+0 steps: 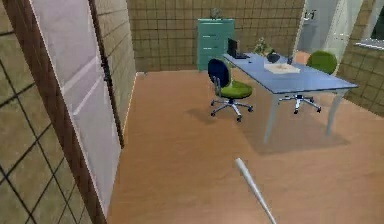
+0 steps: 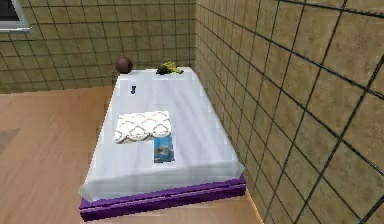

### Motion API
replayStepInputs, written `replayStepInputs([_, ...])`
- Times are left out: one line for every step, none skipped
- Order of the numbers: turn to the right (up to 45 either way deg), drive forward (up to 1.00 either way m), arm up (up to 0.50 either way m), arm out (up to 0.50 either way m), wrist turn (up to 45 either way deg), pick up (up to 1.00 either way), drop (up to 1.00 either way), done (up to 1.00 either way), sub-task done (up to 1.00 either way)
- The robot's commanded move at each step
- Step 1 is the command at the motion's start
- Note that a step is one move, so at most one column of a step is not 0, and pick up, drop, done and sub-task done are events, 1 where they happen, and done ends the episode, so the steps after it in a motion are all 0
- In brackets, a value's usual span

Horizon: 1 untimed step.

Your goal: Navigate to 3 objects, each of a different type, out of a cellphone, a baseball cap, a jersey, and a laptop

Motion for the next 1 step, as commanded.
replayStepInputs([-3.0, 0.00, 0.00, 0.00, 0.0, 0.00, 0.00, 0.00, 0.00])
